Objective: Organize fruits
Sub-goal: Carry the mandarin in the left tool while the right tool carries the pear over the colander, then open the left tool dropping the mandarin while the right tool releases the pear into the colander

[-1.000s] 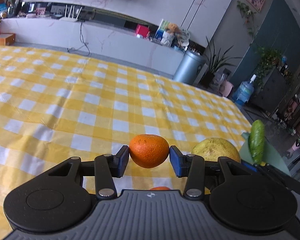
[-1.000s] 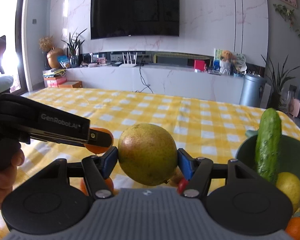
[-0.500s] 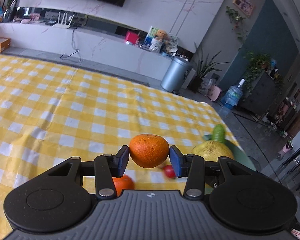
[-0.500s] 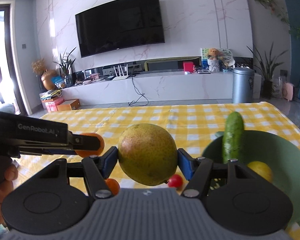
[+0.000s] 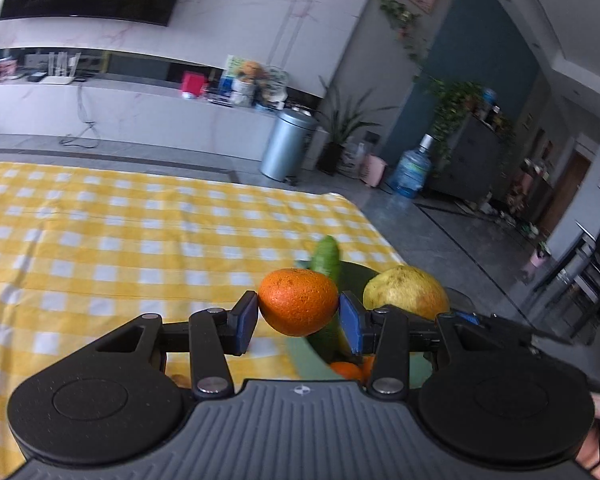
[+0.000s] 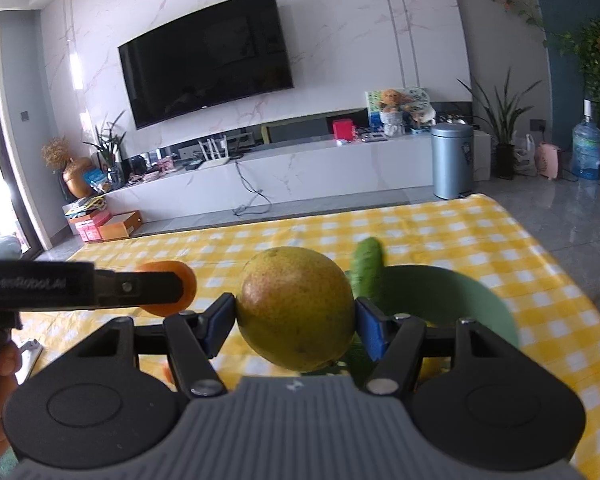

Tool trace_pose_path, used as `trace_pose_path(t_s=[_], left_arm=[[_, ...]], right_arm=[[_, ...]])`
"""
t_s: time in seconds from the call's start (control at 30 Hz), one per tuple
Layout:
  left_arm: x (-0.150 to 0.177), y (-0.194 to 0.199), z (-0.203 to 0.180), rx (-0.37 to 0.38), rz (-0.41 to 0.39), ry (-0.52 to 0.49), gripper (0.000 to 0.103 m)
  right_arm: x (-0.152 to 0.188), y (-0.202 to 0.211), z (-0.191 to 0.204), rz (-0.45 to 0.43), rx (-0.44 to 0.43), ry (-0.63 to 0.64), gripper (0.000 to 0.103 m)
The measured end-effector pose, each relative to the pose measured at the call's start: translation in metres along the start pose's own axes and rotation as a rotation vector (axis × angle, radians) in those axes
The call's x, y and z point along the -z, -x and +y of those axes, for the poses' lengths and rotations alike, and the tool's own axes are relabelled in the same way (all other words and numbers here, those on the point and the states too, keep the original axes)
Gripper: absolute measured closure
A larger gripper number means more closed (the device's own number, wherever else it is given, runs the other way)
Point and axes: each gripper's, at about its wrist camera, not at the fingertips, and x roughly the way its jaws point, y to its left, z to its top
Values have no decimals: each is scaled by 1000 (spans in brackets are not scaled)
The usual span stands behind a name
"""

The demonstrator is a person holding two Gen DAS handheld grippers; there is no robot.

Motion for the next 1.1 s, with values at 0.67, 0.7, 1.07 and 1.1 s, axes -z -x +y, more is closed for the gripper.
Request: trace_pose_path(t_s=[0.67, 0.7, 1.07, 1.1], left_arm=[[12, -86, -38, 76, 212, -145, 53], [15, -89, -40, 73, 224, -163, 53], [27, -117, -51, 17, 314, -301, 53], [28, -118, -52, 10, 318, -314, 53]], right_arm=[[-11, -34, -86, 244, 62, 7, 41], [-11, -39, -87, 258, 66, 13, 41], [-3, -77, -89, 394, 112, 168, 41], [-3, -78, -88, 395, 116, 182, 41]])
